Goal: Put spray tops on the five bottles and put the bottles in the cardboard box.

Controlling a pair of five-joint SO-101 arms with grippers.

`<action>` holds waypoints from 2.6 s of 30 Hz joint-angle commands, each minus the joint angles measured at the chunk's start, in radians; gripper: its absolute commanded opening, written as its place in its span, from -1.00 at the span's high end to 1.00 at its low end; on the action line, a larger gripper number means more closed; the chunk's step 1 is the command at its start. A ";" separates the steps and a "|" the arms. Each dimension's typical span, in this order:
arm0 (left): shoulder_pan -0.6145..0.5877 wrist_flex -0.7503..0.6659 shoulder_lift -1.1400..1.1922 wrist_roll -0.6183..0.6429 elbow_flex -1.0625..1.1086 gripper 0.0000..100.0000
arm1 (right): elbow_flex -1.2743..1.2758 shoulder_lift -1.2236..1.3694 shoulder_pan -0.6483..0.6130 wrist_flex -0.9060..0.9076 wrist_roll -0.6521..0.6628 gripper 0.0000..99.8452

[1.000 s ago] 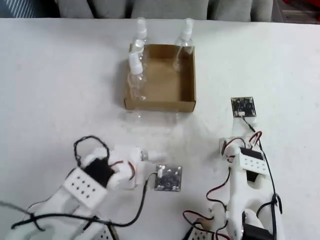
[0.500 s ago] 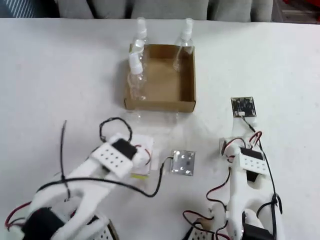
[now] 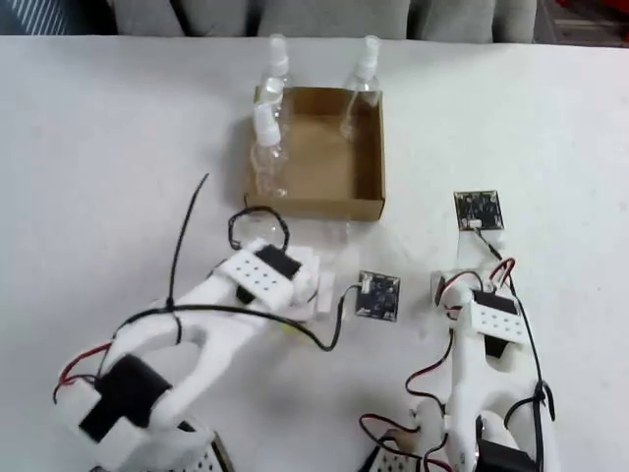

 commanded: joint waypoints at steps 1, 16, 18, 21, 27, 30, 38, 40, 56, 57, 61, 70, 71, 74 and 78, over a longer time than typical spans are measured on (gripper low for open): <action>-0.013 0.011 0.027 -0.002 -0.092 0.58 | -0.046 0.004 0.001 -0.016 0.012 0.92; -0.015 0.035 0.061 -0.002 -0.103 0.66 | -0.046 0.004 0.001 -0.016 0.012 0.92; -0.008 0.041 0.061 -0.002 -0.103 0.77 | -0.046 0.004 0.001 -0.016 0.012 0.92; -0.007 0.049 0.061 -0.002 -0.103 0.96 | -0.046 0.004 0.001 -0.019 0.012 0.92; -0.015 0.098 0.053 0.000 -0.101 0.96 | -0.046 0.005 0.005 -0.022 0.012 0.92; -0.015 0.133 0.048 0.071 -0.101 0.96 | -0.046 0.005 0.007 -0.022 0.012 0.92; -0.111 0.175 -0.125 0.311 0.043 0.96 | -0.046 0.007 0.007 -0.024 0.012 0.92; -0.179 0.173 -0.206 0.347 0.097 0.96 | -0.046 0.008 0.007 -0.024 0.011 0.92; -0.757 -0.083 -0.654 0.629 0.430 0.96 | -0.057 0.001 -0.016 0.030 -0.021 0.92; -0.765 -0.083 -0.654 0.644 0.420 0.96 | -0.063 0.001 -0.025 0.042 -0.057 0.92; -0.812 -0.094 -0.654 0.687 0.391 0.96 | -0.132 0.001 -0.051 0.171 -0.115 0.92; -0.895 -0.210 -0.653 0.818 0.390 0.95 | -0.324 0.008 -0.194 0.361 -0.126 0.92; -0.894 -0.213 -0.653 0.818 0.391 0.95 | -0.347 0.010 -0.223 0.375 -0.126 0.92; -0.894 -0.215 -0.638 0.818 0.387 0.95 | -0.416 0.012 -0.305 0.403 -0.190 0.92; -0.894 -0.209 -0.483 0.819 0.296 0.95 | -0.493 0.015 -0.380 0.395 -0.284 0.92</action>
